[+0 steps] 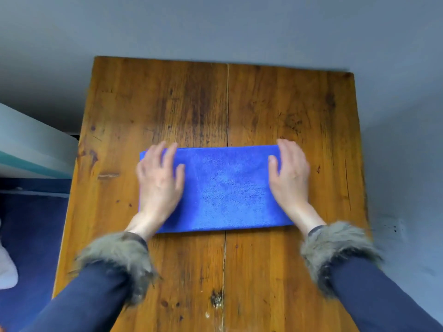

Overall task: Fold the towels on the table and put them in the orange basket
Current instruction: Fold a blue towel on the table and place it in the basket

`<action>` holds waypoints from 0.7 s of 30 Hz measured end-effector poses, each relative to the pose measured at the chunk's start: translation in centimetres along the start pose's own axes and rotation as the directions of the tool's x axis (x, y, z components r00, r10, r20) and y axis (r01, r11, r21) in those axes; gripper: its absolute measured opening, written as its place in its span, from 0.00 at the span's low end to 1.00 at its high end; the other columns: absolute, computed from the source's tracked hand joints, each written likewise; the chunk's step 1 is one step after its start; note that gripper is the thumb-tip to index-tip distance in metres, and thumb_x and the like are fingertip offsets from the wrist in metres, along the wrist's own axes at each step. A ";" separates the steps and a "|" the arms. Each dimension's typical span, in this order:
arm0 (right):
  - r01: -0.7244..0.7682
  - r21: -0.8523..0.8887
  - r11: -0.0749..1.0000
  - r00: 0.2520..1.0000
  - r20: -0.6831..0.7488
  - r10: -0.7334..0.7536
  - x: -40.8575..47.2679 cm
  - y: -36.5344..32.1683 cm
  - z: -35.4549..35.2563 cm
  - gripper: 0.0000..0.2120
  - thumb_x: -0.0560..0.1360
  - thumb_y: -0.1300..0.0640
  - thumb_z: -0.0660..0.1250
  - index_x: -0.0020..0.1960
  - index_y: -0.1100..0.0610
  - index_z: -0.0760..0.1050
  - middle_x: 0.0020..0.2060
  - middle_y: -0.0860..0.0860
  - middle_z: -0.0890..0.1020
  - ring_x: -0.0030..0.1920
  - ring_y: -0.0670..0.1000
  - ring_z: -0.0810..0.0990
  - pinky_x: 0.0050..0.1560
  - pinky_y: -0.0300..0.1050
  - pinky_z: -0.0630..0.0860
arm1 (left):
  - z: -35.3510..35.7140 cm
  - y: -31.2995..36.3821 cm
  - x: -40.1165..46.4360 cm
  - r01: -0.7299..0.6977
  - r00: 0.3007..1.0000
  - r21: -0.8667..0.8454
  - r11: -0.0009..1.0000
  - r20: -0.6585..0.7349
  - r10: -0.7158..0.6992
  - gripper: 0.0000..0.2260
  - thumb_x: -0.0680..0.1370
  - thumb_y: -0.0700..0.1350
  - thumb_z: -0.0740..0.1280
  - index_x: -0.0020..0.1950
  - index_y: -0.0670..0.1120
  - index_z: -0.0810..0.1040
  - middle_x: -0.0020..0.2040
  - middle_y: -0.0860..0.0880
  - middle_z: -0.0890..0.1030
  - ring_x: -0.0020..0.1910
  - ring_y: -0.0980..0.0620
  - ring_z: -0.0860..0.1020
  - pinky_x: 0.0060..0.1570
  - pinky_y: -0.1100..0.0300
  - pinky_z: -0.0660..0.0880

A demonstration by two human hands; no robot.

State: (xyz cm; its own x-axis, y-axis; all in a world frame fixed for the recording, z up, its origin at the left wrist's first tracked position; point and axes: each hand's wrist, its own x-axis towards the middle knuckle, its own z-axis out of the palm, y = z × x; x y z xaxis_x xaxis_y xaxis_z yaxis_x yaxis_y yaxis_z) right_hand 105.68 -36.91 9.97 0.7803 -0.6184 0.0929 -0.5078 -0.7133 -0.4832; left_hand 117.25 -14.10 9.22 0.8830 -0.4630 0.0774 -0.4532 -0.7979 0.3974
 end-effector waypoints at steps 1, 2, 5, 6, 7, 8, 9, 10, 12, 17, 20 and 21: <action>0.118 -0.050 0.992 0.992 0.040 -0.116 -0.8 -0.8 1.2 0.22 0.78 0.51 0.53 0.67 0.60 0.70 0.67 0.58 0.72 0.69 0.58 0.67 0.69 0.56 0.59 | 1.0 1.4 -0.5 -0.101 0.993 0.048 0.994 0.062 0.098 0.21 0.78 0.49 0.57 0.69 0.45 0.68 0.70 0.40 0.68 0.70 0.38 0.64 0.65 0.38 0.61; 0.209 -0.099 0.973 0.976 0.088 -0.201 -1.5 -1.4 2.5 0.22 0.78 0.51 0.53 0.67 0.59 0.70 0.68 0.58 0.71 0.70 0.58 0.66 0.70 0.58 0.57 | 2.2 2.5 -0.8 -0.175 0.978 0.090 0.980 0.131 0.163 0.22 0.78 0.51 0.56 0.70 0.46 0.68 0.72 0.41 0.66 0.72 0.39 0.62 0.67 0.37 0.57; 0.293 -0.209 0.933 0.948 0.193 -0.254 -2.1 -1.2 5.0 0.23 0.78 0.49 0.53 0.70 0.55 0.68 0.71 0.56 0.67 0.72 0.56 0.64 0.71 0.59 0.52 | 4.6 3.3 -0.6 -0.229 0.952 0.147 0.962 0.240 0.190 0.24 0.78 0.56 0.52 0.73 0.50 0.63 0.75 0.44 0.60 0.75 0.41 0.56 0.69 0.37 0.50; 0.282 -0.235 0.930 0.949 0.208 -0.235 -1.8 -0.5 5.1 0.24 0.78 0.48 0.53 0.71 0.54 0.66 0.72 0.56 0.65 0.73 0.56 0.62 0.71 0.58 0.50 | 4.8 2.7 -0.3 -0.215 0.953 0.159 0.964 0.251 0.171 0.25 0.78 0.56 0.51 0.74 0.51 0.62 0.76 0.45 0.59 0.75 0.42 0.55 0.70 0.38 0.48; 0.261 -0.255 0.931 0.954 0.217 -0.208 -1.6 0.5 5.0 0.24 0.78 0.47 0.52 0.72 0.54 0.64 0.73 0.55 0.63 0.74 0.55 0.60 0.72 0.56 0.49 | 4.8 1.9 -0.2 -0.208 0.953 0.177 0.962 0.257 0.159 0.25 0.78 0.57 0.50 0.74 0.52 0.61 0.76 0.46 0.58 0.75 0.42 0.54 0.71 0.39 0.46; 0.229 -0.267 0.936 0.959 0.226 -0.170 -1.6 1.6 4.6 0.25 0.78 0.47 0.50 0.73 0.53 0.62 0.74 0.55 0.61 0.74 0.54 0.58 0.73 0.55 0.47 | 4.7 0.8 -0.2 -0.200 0.953 0.199 0.959 0.266 0.144 0.25 0.79 0.57 0.49 0.75 0.52 0.60 0.76 0.46 0.57 0.75 0.43 0.53 0.71 0.40 0.46; 0.188 -0.276 0.943 0.964 0.235 -0.124 -1.7 2.6 4.0 0.26 0.78 0.46 0.48 0.74 0.53 0.60 0.75 0.54 0.59 0.75 0.53 0.56 0.73 0.53 0.45 | 4.3 -0.3 -0.5 -0.177 0.955 0.219 0.959 0.275 0.113 0.25 0.79 0.57 0.48 0.75 0.52 0.59 0.77 0.46 0.56 0.76 0.43 0.53 0.71 0.41 0.45; 0.154 -0.287 0.945 0.967 0.243 -0.083 -1.8 3.5 3.4 0.27 0.78 0.46 0.46 0.75 0.53 0.58 0.75 0.54 0.57 0.76 0.53 0.53 0.74 0.51 0.44 | 3.7 -1.5 -0.8 -0.141 0.958 0.239 0.961 0.279 0.071 0.25 0.79 0.57 0.47 0.75 0.52 0.59 0.77 0.46 0.56 0.76 0.43 0.52 0.71 0.40 0.45; 0.131 -0.308 0.942 0.962 0.271 -0.045 -2.2 4.7 2.2 0.28 0.78 0.45 0.43 0.76 0.54 0.54 0.76 0.54 0.54 0.76 0.52 0.50 0.74 0.50 0.43 | 2.5 -3.5 -1.7 -0.060 0.957 0.269 0.961 0.288 -0.020 0.26 0.78 0.57 0.46 0.76 0.51 0.56 0.77 0.46 0.53 0.76 0.43 0.50 0.70 0.37 0.46; 0.146 -0.337 0.930 0.968 0.242 -0.065 -3.0 3.1 1.5 0.28 0.78 0.47 0.46 0.74 0.57 0.58 0.75 0.58 0.57 0.75 0.56 0.54 0.72 0.54 0.41 | 0.5 -4.8 -3.6 0.137 0.950 0.175 0.975 0.255 -0.179 0.25 0.80 0.52 0.50 0.76 0.45 0.56 0.76 0.41 0.54 0.75 0.39 0.52 0.69 0.38 0.50; 0.248 -0.323 0.913 0.953 0.250 -0.171 -4.8 0.2 2.4 0.26 0.78 0.48 0.51 0.73 0.56 0.62 0.74 0.56 0.61 0.74 0.56 0.56 0.72 0.59 0.45 | -0.4 -3.5 -4.3 0.347 0.936 0.051 0.936 0.047 -0.350 0.18 0.79 0.42 0.59 0.68 0.39 0.67 0.65 0.35 0.68 0.63 0.34 0.66 0.59 0.40 0.63; 0.280 -0.310 0.908 0.943 0.264 -0.201 -5.5 -0.6 2.9 0.26 0.77 0.47 0.52 0.73 0.55 0.62 0.74 0.56 0.62 0.74 0.55 0.56 0.72 0.60 0.46 | -0.5 -3.1 -4.5 0.417 0.908 0.038 0.908 0.023 -0.418 0.17 0.78 0.41 0.62 0.65 0.38 0.69 0.62 0.35 0.69 0.60 0.34 0.67 0.55 0.41 0.64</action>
State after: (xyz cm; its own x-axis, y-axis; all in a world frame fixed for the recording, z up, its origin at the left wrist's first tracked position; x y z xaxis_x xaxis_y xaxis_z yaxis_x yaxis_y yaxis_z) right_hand 102.77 -32.08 7.20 0.9345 -0.3531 -0.0453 -0.3559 -0.9236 -0.1426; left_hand 114.74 -9.34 8.13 0.9885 -0.0956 -0.1169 -0.0478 -0.9322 0.3588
